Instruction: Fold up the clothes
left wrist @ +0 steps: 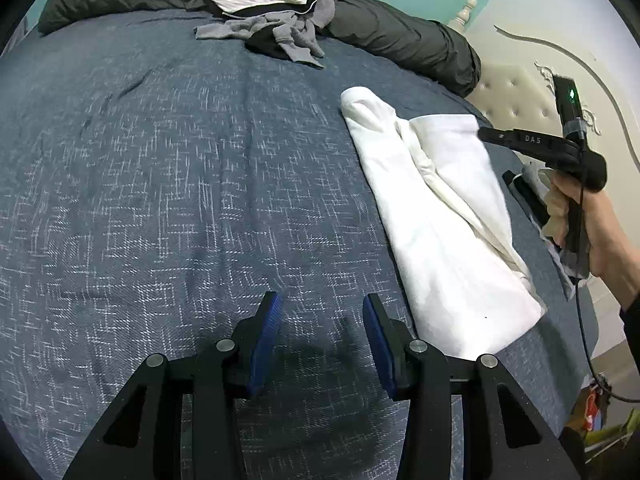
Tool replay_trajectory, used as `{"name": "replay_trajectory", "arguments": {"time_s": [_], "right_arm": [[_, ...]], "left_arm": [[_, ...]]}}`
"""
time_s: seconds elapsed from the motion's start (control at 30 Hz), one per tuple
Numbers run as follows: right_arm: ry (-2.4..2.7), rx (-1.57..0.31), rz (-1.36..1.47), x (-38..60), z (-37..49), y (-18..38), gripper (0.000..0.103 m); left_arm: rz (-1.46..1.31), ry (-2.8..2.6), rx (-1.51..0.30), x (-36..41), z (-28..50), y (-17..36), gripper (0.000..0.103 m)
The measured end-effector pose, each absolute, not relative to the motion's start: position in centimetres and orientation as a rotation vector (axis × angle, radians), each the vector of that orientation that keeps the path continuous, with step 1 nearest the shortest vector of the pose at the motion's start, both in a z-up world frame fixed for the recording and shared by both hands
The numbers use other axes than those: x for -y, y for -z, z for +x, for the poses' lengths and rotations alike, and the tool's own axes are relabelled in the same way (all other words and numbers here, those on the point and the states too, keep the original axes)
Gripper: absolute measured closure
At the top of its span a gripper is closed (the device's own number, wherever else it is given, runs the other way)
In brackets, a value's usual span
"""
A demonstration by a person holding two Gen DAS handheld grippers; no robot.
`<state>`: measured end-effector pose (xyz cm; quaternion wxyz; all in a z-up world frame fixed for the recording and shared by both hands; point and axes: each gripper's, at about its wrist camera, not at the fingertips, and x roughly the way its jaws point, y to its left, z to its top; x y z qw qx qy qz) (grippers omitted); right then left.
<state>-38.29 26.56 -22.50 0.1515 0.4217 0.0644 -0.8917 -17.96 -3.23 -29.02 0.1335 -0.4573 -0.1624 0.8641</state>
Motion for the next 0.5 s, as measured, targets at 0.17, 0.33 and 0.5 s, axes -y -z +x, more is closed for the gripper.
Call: {"name": "replay_trajectory", "arguments": {"time_s": [0.17, 0.33, 0.5], "right_arm": [[2.645, -0.185, 1.263, -30.2, -41.0, 23.6, 0.103], [2.666, -0.205, 1.321, -31.2, -43.2, 25.8, 0.103], [2.669, -0.225, 1.415, -32.0, -44.8, 28.4, 0.103]], "left_arm": [[-1.331, -2.503, 0.453, 3.0, -18.0, 29.1, 0.057], [-1.344, -2.498, 0.457, 3.1, -18.2, 29.5, 0.057], [-1.360, -2.484, 0.448, 3.0, -18.2, 29.9, 0.057]]}}
